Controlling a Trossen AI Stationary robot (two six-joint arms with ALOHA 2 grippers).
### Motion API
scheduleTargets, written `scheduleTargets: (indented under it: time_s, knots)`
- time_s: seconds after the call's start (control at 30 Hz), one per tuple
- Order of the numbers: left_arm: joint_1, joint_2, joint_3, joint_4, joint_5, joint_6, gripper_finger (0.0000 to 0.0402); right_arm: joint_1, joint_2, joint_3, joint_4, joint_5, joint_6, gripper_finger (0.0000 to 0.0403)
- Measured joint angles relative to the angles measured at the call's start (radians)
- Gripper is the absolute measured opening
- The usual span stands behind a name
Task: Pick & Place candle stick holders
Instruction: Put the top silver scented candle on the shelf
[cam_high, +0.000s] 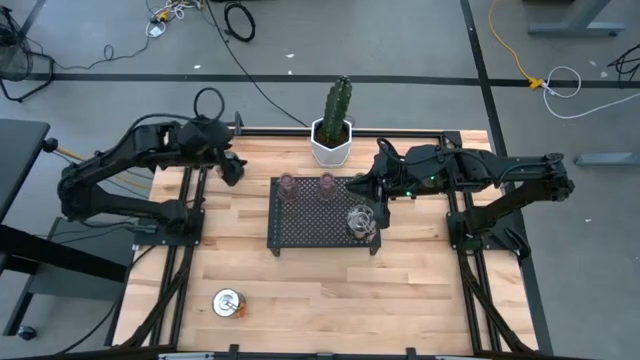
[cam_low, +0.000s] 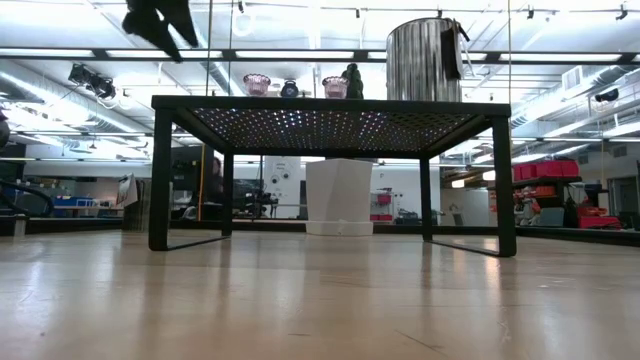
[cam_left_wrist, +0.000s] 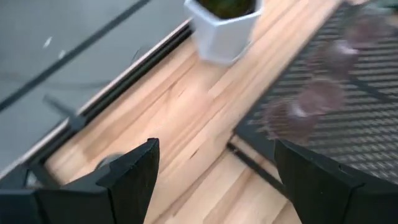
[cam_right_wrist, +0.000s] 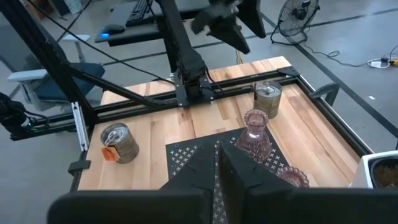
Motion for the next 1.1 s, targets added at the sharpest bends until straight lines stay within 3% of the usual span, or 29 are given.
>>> scheduleTargets:
  time_s: [0.57,0.93,1.1]
  knots:
    - [0.291,0.237,0.0,-0.116,0.06,-0.006,0.032,0.0,0.0,0.0,-0.035,-0.001,0.006,0.0023]
    - [0.45,0.347,0.0,-0.116,0.201,0.103,0.0394,0.0,0.0,0.0,-0.054,-0.037,0.045,0.0023]
    - [0.507,0.398,0.0,-0.129,0.243,0.13,0.039,0.0,0.0,0.0,-0.056,-0.053,0.045,0.0023]
